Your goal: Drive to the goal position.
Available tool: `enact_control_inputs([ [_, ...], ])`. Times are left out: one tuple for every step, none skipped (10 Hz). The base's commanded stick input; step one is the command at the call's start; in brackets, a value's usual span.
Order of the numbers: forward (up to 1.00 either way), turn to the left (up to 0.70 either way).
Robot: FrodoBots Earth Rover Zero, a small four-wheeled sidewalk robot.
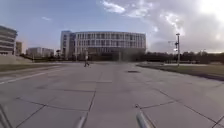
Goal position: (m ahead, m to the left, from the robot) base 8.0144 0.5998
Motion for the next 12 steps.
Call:
enact_control_inputs([
  [0.70,0.00],
  [0.63,0.00],
  [0.20,0.00],
  [0.57,0.00],
  [0.70,0.00],
  [0.70,0.00],
  [0.70,0.00],
  [0.70,0.00],
  [0.70,0.00],
  [0.70,0.00],
  [0.70,0.00],
  [0.70,0.00],
])
